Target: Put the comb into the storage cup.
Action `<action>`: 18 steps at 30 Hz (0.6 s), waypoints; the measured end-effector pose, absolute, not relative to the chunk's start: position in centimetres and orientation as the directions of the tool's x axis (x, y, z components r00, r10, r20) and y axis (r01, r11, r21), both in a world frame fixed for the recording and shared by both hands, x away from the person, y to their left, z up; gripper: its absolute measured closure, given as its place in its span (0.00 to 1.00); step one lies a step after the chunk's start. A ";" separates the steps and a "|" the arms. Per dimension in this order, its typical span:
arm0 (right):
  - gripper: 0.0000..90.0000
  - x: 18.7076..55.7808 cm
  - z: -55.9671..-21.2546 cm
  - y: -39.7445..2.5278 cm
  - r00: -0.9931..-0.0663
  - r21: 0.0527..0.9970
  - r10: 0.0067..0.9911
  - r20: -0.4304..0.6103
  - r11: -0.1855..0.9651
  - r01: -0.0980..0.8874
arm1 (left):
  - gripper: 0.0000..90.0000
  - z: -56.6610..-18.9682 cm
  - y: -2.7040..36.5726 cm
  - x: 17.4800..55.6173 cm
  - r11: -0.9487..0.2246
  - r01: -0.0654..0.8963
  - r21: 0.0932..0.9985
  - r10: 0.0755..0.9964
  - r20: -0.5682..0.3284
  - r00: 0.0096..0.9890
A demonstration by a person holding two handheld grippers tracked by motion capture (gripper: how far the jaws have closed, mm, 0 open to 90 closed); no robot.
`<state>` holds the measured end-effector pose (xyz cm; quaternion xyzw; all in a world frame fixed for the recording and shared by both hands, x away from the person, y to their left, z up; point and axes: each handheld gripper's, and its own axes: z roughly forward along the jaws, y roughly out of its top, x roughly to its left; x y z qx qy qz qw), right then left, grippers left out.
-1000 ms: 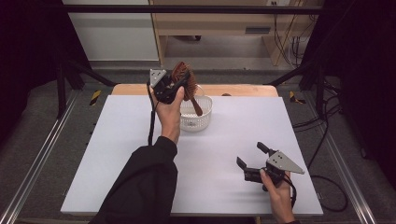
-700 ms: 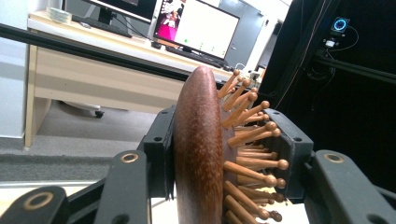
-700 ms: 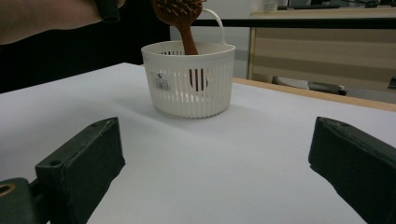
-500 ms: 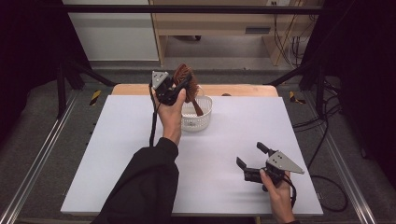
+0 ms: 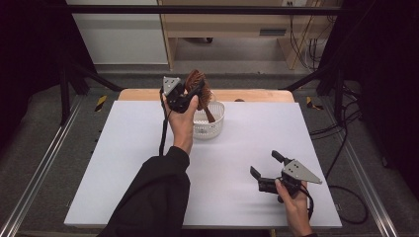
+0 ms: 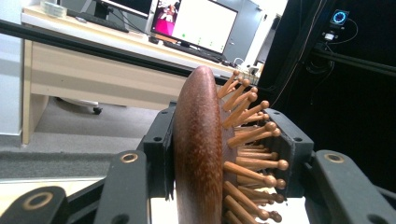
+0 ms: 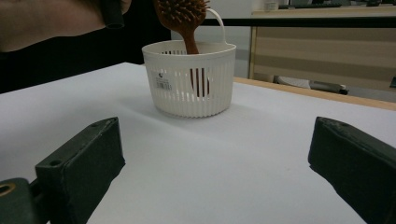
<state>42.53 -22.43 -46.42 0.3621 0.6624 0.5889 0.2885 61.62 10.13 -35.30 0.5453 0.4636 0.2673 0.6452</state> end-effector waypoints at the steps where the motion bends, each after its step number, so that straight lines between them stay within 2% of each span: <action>1: 0.04 42.5 -46.4 -22.4 -0.572 0.989 0.819 0.044 0.044 0.140 | 0.56 -35.5 10.2 61.6 0.258 0.166 0.952 0.852 -0.306 0.426; 18: 0.04 42.5 -46.4 -22.5 -0.575 0.989 0.817 0.047 0.042 0.141 | 0.56 -36.1 10.1 61.8 0.275 0.177 0.945 0.848 -0.325 0.419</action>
